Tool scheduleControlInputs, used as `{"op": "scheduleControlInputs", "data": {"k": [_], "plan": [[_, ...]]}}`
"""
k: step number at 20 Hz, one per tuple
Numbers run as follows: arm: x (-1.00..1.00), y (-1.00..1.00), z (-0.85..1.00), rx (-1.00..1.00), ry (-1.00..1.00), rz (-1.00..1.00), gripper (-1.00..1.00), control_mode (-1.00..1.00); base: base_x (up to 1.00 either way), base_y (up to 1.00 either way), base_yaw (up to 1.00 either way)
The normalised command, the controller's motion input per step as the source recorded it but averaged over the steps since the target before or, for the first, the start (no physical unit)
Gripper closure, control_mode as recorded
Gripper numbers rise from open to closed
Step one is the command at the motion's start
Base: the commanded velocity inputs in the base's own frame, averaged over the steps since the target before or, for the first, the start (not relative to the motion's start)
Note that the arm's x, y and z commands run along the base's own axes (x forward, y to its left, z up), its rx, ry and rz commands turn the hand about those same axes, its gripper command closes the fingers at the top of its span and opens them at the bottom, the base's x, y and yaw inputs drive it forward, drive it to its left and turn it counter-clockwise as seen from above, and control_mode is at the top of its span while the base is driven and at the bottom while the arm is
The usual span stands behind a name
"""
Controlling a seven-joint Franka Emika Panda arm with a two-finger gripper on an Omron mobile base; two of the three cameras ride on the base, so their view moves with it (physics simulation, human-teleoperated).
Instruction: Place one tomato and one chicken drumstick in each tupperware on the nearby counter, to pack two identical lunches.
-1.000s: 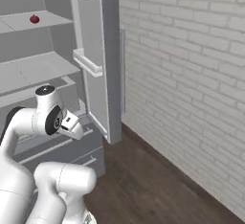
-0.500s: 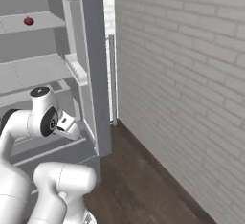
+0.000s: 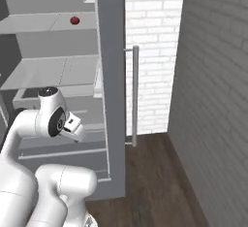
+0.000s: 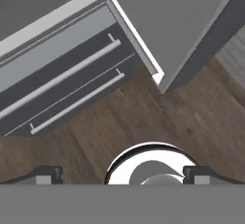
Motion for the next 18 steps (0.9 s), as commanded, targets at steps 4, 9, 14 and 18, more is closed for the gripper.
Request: {"op": "scheduleControlInputs", "data": {"k": [4,9,14,18], "plan": [[0.0,0.0,0.0,0.0,0.0,0.0,-1.0,1.0,-0.26,0.18,0.41],[0.0,0.0,0.0,0.0,0.0,0.0,-1.0,1.0,0.29,0.05,0.06],[0.0,0.0,0.0,0.0,0.0,0.0,-1.0,1.0,0.71,0.47,0.02],[0.0,0.0,0.0,0.0,0.0,0.0,-1.0,1.0,0.19,0.18,0.04]]}}
